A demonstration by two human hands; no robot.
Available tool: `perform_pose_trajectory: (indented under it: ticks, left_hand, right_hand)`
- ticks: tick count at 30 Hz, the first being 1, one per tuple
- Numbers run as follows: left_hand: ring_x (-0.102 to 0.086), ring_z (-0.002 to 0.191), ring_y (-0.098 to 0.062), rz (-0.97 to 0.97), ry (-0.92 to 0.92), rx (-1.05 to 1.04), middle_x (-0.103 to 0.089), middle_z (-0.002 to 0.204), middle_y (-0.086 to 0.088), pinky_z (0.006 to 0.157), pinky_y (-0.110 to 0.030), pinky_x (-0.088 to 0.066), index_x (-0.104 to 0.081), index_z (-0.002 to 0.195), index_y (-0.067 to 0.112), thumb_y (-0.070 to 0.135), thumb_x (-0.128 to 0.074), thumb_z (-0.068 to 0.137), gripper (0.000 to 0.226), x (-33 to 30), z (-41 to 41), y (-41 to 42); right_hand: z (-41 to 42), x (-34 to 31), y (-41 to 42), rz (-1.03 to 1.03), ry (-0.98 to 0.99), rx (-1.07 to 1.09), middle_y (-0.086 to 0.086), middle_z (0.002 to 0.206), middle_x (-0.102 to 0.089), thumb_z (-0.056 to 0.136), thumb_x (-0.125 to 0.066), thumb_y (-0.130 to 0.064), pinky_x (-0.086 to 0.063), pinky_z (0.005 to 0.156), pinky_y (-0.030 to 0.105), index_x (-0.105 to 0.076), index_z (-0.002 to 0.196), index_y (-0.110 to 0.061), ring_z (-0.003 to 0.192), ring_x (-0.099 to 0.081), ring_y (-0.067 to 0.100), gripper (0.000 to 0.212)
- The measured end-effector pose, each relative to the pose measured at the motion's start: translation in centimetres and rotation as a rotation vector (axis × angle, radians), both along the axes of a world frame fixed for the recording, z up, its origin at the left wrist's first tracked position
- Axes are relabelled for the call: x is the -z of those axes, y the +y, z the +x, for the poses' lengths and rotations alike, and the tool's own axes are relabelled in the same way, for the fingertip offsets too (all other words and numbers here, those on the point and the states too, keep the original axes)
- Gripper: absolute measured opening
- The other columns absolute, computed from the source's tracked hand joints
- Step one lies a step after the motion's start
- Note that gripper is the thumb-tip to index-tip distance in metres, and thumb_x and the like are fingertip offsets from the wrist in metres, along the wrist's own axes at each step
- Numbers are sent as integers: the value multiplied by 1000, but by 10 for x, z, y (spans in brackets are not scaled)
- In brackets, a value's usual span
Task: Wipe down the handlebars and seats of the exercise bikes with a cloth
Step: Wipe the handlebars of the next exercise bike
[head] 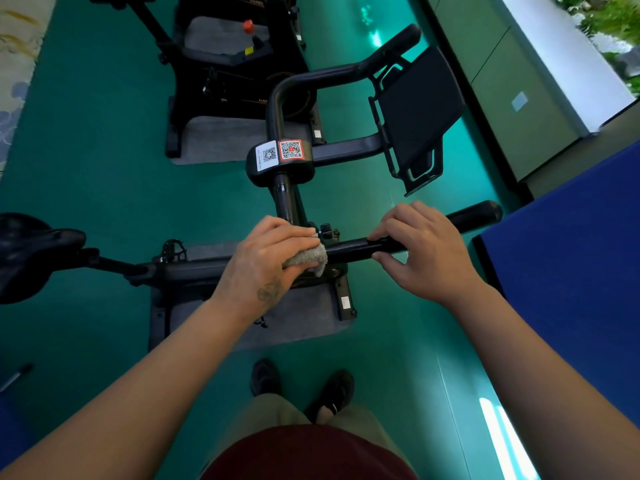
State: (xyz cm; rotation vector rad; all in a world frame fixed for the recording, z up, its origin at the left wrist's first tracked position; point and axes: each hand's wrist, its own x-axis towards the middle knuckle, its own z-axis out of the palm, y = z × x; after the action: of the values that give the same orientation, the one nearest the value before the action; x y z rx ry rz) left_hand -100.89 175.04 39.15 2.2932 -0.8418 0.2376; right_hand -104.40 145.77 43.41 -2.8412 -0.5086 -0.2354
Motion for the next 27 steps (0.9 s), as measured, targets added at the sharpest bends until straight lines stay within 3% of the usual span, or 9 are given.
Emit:
perform_pose_trajectory:
  ticks: [4, 14, 17, 22, 27]
  left_hand:
    - [-60, 112, -24, -11, 1, -5, -75, 125, -1, 99, -34, -52, -79, 121, 9, 34, -81, 89, 40, -1, -8, -23]
    - [-61, 110, -25, -42, -47, -63, -73, 127, 0, 99, -34, -52, -79, 121, 10, 24, -84, 93, 32, 4, -11, -3]
    - [-61, 112, -22, -97, -23, -181, -72, 126, -1, 102, -32, -51, -78, 121, 9, 22, -85, 91, 34, 3, -15, 2]
    - [-62, 113, -14, -296, 218, -495, -65, 121, 2, 103, -29, -52, -77, 123, 12, 29, -85, 90, 37, -2, -6, -10]
    - [-59, 100, 4, -319, 306, -601, -63, 114, 4, 94, -4, -41, -78, 119, 16, 34, -85, 89, 35, -8, 2, -23]
  right_hand:
    - [0, 1, 1, 3, -26, -6, -6, 101, -61, 85, -75, -34, -38, 77, 34, -71, 103, -23, 89, -50, 19, 21]
    - [1, 2, 0, -1, -41, -28, -4, 101, -62, 85, -76, -33, -41, 75, 38, -72, 103, -21, 88, -52, 21, 21]
    - [1, 2, 1, -3, -48, -27, -5, 100, -61, 85, -76, -33, -39, 74, 36, -71, 102, -21, 87, -51, 20, 21]
    - [2, 2, 1, -7, -63, -37, -3, 100, -62, 85, -74, -32, -41, 73, 38, -71, 101, -20, 86, -52, 21, 21]
    - [2, 2, 2, -2, -88, -38, -2, 99, -62, 84, -73, -31, -42, 73, 38, -71, 99, -19, 86, -53, 23, 19]
